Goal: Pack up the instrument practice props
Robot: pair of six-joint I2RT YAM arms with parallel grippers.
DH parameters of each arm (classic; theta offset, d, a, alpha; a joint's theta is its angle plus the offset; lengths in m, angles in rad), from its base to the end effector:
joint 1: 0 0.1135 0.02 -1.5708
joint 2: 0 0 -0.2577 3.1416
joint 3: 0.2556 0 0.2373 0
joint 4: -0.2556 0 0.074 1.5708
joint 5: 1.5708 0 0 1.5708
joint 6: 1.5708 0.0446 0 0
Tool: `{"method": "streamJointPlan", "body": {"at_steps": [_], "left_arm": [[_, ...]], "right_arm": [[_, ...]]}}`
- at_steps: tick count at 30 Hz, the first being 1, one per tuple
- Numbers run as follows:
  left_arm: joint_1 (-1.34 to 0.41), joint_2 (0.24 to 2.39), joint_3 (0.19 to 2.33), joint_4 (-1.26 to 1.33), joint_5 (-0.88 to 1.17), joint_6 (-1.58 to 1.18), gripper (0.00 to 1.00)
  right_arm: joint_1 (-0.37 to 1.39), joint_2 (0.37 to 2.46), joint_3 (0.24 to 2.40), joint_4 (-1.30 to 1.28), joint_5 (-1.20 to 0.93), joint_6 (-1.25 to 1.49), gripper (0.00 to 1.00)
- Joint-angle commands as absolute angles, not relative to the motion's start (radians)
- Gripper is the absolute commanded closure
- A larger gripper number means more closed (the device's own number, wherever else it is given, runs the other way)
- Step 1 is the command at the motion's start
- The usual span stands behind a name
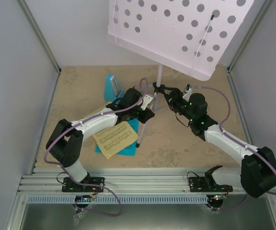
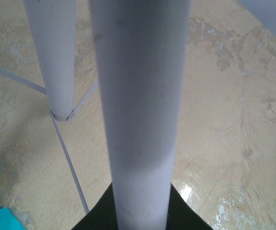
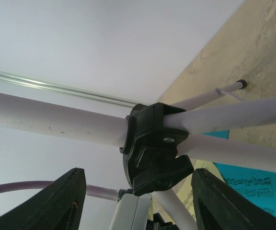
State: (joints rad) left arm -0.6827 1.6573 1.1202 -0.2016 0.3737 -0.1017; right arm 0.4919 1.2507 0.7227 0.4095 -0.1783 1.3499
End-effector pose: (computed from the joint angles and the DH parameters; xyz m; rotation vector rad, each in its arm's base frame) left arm 0.2657 -0.2370 0.2265 0.8734 2.2265 -0.8189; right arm 0.2471 0.1414 0.2803 0.6641 1.8205 1.4702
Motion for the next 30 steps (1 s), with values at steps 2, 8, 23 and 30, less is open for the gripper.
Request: {"method": "streamJointPlan", "body": {"at_steps": [2, 8, 23, 30], "left_arm": [[-0.68, 1.605, 1.165, -0.198, 0.388, -0.122, 1.0], [-0.68, 1.609, 1.166, -0.195, 0.399, -0.13, 1.0], [-0.68, 1.611, 1.166, -0.196, 0.4, -0.128, 1.0], [-0.68, 1.612, 1.166, -0.197, 0.404, -0.129, 1.0]], "right_arm": [[0.48, 1.268, 0.729, 0.455, -0.193, 1.348, 0.41], [0.48, 1.28, 0.706, 0.456, -0.207, 1.369, 0.37], [0.48, 1.341, 0.676, 0.552, -0.251, 1.42, 0.43], [0.48, 1.328, 0.666, 0.578, -0.253, 1.444, 0.38]]}}
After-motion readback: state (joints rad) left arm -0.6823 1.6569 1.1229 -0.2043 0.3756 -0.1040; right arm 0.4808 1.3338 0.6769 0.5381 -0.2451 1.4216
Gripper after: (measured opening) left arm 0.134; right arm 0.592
